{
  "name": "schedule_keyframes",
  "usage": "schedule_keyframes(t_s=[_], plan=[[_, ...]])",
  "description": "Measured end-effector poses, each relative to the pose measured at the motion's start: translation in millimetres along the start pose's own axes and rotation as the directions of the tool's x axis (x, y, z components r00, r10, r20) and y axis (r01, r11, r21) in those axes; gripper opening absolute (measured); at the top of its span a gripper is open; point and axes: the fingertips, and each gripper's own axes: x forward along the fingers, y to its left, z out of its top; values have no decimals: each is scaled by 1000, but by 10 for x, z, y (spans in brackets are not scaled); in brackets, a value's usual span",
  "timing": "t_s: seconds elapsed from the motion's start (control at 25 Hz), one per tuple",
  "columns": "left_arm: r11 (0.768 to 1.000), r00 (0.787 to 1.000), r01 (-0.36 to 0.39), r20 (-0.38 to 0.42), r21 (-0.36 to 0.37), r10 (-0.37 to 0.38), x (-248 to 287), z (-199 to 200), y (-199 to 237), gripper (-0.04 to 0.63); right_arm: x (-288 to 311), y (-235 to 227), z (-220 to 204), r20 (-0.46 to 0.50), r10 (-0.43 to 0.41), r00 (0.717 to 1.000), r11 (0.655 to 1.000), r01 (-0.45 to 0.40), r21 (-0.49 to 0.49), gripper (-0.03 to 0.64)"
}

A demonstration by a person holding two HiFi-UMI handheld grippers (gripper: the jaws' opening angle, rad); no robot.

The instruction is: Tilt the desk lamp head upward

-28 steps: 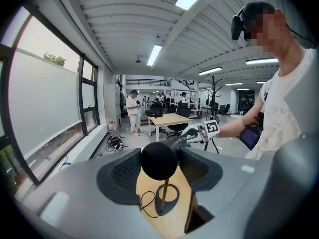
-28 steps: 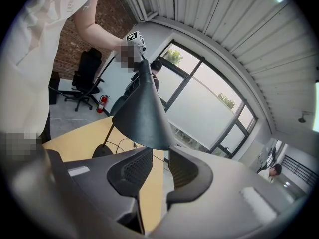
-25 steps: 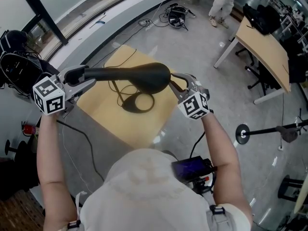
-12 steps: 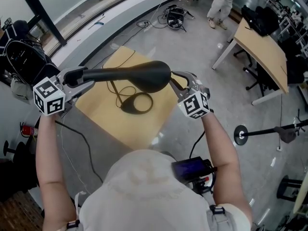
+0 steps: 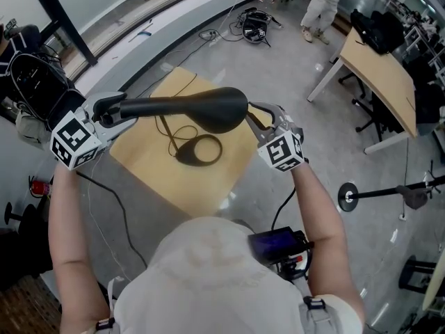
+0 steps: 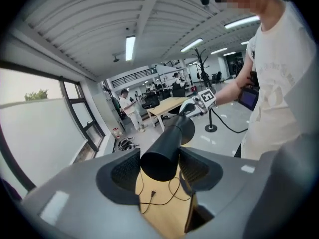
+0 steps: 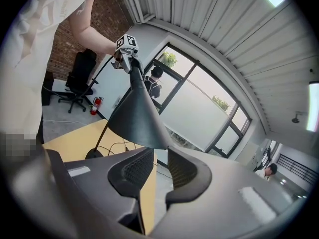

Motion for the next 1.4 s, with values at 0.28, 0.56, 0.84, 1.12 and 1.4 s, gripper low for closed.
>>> schedule_keyframes(t_s=[0.28, 0.56, 0.84, 1.12, 1.4], plan=[[985, 998, 0, -61, 171, 11, 7, 66, -62, 239, 19, -24, -19, 1, -7, 1000, 1000, 6, 22, 97], [983, 995, 19, -104, 184, 1, 9, -25, -120, 229, -40, -176, 82, 32, -49, 998, 997, 46, 67, 87], [986, 993, 20, -115, 166, -1, 52, -81, -166, 224, -162, -381, 247, 65, -86, 994, 996, 83, 44, 81], [988, 991, 14, -137, 154, 7, 90, -158, -247, 224, -281, -504, 403, 96, -126, 987, 992, 124, 18, 74], [989, 989, 6, -148, 149, 16, 101, -208, -250, 224, -311, -570, 540, 97, -132, 986, 989, 138, -52, 72]])
